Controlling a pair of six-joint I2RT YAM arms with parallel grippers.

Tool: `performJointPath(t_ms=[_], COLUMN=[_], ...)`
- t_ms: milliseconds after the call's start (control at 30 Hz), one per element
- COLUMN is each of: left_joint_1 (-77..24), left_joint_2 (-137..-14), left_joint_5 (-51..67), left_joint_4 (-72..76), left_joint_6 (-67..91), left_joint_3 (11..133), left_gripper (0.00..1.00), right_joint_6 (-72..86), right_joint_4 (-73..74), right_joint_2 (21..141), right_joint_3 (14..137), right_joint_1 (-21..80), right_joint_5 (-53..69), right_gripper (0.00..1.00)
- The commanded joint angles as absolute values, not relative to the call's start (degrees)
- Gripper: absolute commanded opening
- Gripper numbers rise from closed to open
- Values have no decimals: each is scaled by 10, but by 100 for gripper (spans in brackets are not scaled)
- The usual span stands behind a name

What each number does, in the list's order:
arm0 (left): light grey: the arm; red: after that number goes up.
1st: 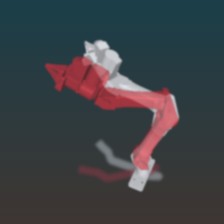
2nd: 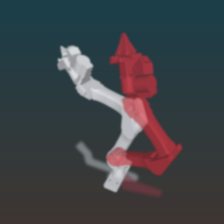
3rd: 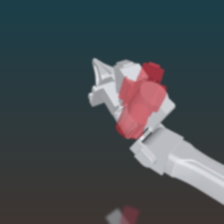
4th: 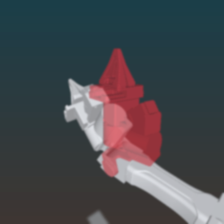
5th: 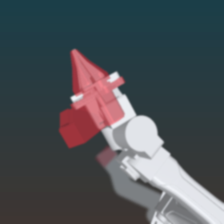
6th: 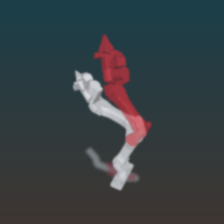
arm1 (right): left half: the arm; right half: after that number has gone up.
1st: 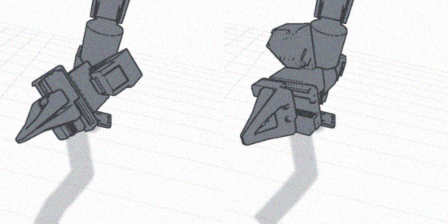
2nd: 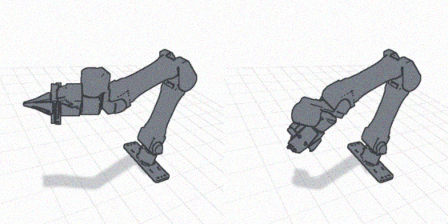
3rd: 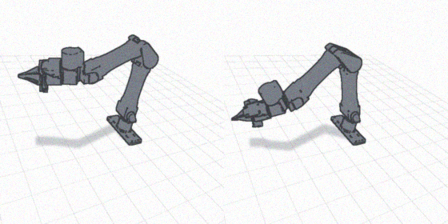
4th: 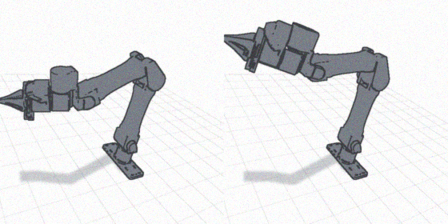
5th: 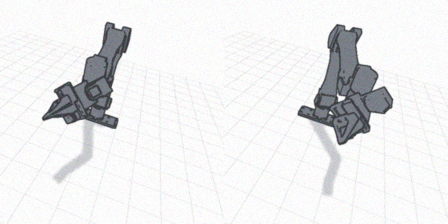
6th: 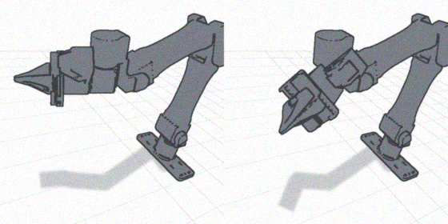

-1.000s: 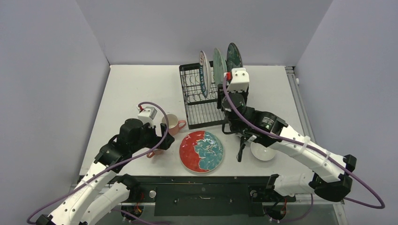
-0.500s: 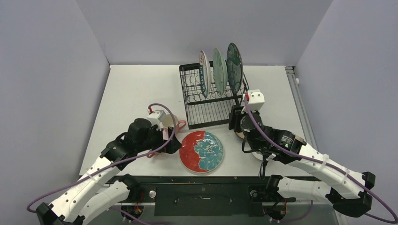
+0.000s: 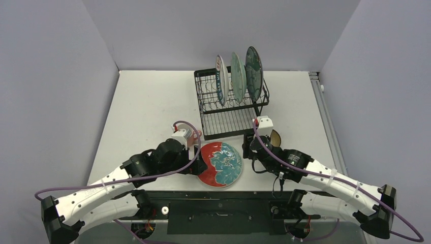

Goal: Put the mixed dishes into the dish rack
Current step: Pick up the plate at the center of the board.

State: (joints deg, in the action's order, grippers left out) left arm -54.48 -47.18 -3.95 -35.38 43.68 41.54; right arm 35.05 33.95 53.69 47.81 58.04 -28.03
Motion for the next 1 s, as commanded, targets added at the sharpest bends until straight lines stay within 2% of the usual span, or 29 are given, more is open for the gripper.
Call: performJointPath(t_ms=[0, 433, 700, 967], left_joint_1=[-559, -560, -559, -550], left_joint_2=[-474, -507, -563, -604], left_joint_5=[-93, -119, -108, -103], left_joint_4=[-303, -236, -178, -143], left_joint_6=[497, 573, 598, 599], left_joint_3=[394, 298, 264, 244], left_gripper=[90, 73, 59, 51], right_joint_6=[398, 450, 463, 468], right_joint_4=[269, 177, 137, 118], right_joint_2=[521, 540, 561, 579], right_joint_3=[419, 330, 312, 298], right_joint_1=[549, 504, 491, 487], right_joint_5=[-210, -133, -104, -91], right_gripper=[47, 48, 48, 48])
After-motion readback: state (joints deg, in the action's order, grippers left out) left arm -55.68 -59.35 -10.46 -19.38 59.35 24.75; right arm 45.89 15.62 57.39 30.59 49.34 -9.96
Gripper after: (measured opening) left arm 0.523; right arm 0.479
